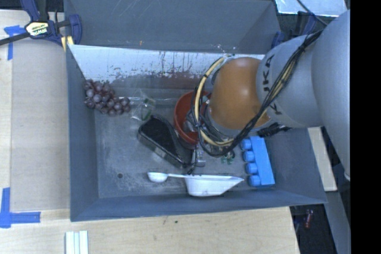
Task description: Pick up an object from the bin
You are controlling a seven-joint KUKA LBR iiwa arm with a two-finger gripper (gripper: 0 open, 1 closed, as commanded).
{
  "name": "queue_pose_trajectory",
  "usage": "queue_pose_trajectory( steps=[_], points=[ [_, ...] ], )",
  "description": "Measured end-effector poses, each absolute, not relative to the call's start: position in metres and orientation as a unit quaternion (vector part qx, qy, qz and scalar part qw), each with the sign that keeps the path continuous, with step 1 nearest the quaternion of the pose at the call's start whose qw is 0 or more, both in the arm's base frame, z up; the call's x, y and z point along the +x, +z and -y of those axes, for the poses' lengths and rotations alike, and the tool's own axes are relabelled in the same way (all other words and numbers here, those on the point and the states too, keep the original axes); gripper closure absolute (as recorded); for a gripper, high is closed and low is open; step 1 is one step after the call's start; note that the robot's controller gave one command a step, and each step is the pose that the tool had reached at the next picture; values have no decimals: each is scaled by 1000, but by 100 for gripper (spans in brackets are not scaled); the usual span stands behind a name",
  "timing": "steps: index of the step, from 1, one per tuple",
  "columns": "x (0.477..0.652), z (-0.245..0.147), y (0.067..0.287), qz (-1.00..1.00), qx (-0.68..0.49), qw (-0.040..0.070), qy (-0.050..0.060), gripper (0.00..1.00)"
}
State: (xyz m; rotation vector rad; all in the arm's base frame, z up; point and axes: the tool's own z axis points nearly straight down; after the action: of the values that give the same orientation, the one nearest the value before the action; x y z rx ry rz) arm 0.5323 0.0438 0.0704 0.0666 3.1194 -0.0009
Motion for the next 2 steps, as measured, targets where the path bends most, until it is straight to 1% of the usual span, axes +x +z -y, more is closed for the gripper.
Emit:
queue_pose_trajectory(
  steps=[1, 2],
  points=[
    [497, 26, 70, -978, 209, 12, 1, 0],
    [562, -86, 71, -997, 78, 12, 1, 0]
  ],
)
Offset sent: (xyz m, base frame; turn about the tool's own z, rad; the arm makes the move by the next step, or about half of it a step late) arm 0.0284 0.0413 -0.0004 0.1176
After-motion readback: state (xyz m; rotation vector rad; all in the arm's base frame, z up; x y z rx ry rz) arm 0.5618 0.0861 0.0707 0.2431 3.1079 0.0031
